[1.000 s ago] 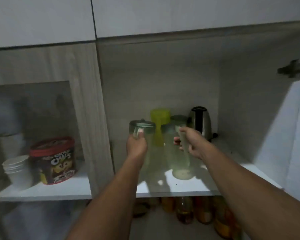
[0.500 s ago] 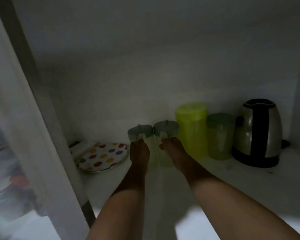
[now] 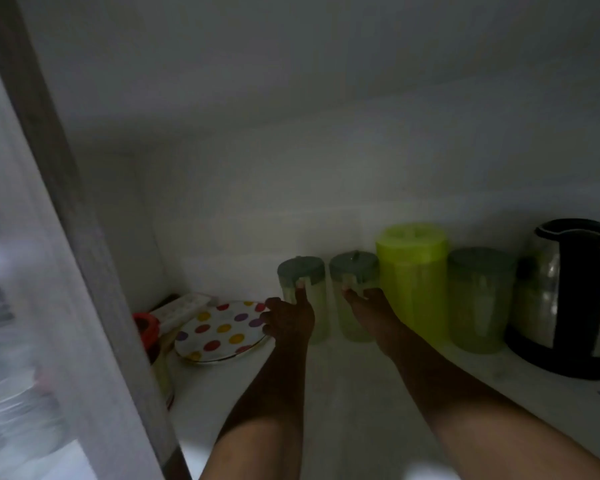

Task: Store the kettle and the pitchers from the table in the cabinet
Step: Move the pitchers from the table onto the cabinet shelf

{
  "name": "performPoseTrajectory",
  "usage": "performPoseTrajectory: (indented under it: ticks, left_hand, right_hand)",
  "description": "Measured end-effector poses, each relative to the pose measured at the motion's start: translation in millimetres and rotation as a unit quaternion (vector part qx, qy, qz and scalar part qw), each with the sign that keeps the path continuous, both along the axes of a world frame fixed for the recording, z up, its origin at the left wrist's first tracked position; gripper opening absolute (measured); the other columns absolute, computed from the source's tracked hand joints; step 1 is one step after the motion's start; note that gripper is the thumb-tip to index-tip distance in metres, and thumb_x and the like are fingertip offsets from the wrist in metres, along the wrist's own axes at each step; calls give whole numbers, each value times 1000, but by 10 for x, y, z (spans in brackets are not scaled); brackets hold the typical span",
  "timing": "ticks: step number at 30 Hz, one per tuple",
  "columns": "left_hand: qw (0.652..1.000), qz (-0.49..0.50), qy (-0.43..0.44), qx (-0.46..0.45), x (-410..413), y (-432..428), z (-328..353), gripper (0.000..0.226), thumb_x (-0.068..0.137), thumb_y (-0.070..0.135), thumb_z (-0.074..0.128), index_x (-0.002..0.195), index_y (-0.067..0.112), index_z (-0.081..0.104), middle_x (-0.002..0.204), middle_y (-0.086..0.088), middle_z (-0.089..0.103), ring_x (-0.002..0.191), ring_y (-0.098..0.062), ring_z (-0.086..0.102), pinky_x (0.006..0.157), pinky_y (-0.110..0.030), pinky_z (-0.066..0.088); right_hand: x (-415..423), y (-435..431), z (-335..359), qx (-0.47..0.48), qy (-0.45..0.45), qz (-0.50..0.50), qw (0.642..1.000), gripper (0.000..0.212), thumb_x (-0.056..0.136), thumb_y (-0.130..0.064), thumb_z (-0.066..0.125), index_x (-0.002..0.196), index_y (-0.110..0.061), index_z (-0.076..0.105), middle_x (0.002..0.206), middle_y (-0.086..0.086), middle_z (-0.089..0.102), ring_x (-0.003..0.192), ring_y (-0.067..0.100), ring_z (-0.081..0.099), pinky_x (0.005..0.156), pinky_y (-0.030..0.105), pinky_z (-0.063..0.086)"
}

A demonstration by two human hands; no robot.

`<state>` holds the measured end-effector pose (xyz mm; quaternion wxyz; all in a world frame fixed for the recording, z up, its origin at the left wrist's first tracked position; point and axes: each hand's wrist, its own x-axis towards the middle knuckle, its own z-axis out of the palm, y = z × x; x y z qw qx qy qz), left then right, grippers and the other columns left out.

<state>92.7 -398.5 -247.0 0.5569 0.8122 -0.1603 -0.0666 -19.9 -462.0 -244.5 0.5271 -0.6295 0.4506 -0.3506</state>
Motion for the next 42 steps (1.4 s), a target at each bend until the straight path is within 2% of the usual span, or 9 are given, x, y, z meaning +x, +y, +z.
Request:
performPoseTrajectory:
  ticks: [3, 6, 8, 12, 14, 18, 24, 35, 42]
  left_hand:
    - [1000, 5, -9, -6, -213, 215, 104, 100, 91, 77, 24, 143, -7, 38, 147, -35, 40, 136, -49, 40, 109, -50, 35]
    - [995, -80, 3, 67, -293, 366, 52, 83, 101, 54, 43, 156, -2, 15, 161, -30, 22, 148, -44, 25, 118, -47, 23]
    - [988, -145, 0, 55, -371, 558, 103, 71, 100, 43, 53, 153, 2, 29, 154, -24, 38, 141, -39, 39, 116, -43, 33]
    - [958, -274, -32, 75, -683, 1106, 341, 29, 100, 20, 52, 116, 0, 66, 125, -20, 66, 112, -36, 64, 86, -37, 57]
    - [956, -285, -20, 71, -859, 1492, 480, 23, 97, 23, 52, 104, 7, 67, 114, -17, 69, 104, -35, 67, 84, -42, 60]
    - [940, -338, 2, 50, -1133, 2317, 570, 27, 97, 25, 49, 116, 11, 63, 115, -13, 69, 99, -30, 67, 84, -40, 58]
    - [915, -399, 27, 57, -1058, 3863, 699, 23, 103, 25, 48, 117, 13, 63, 99, -3, 67, 86, -24, 68, 73, -34, 51]
    - [993, -82, 35, 77, 702, 7321, 536, 28, 101, 31, 53, 117, 10, 63, 95, -4, 65, 76, -23, 66, 77, -36, 51]
    - [973, 199, 70, 90, 1605, 9433, -255, 18, 96, 29, 61, 91, 12, 62, 85, -10, 60, 76, -27, 55, 70, -34, 42]
  right_hand:
    - [-114, 91, 4, 12, 35, -9, 999, 88, 91, -61, 53, 156, -10, 23, 159, 13, 32, 140, 36, 40, 111, 46, 38]
    - [-258, 279, 59, -2, 64, -27, 998, 79, 94, -56, 50, 153, -8, 29, 154, 15, 40, 135, 37, 45, 104, 43, 42]
    - [-377, 453, 121, -27, 91, -31, 995, 71, 94, -55, 51, 144, -5, 44, 135, 16, 54, 119, 37, 56, 93, 41, 46]
    - [-653, 1001, 344, -63, 85, -12, 994, 34, 97, -39, 54, 104, -6, 60, 107, 15, 60, 106, 39, 62, 90, 48, 56]
    - [-794, 1315, 424, -82, 90, -32, 992, 28, 94, -35, 56, 97, -8, 63, 104, 14, 66, 98, 37, 66, 81, 47, 60]
    - [-1045, 2082, 478, -92, 20, -50, 994, 18, 91, -28, 57, 85, -13, 64, 88, 12, 71, 71, 25, 68, 56, 31, 49]
    - [-911, 3454, 620, -93, -19, -6, 995, 12, 92, -19, 53, 82, -16, 59, 77, 10, 68, 60, 19, 61, 55, 25, 40]
    - [1358, 6337, 524, -86, -25, 300, 950, 17, 88, -17, 56, 72, -18, 57, 68, 8, 63, 62, 24, 61, 61, 30, 45]
    - [2902, 8068, -394, -19, 24, 493, 870, 11, 83, -24, 63, 83, -19, 54, 74, 9, 56, 64, 24, 53, 55, 30, 39]
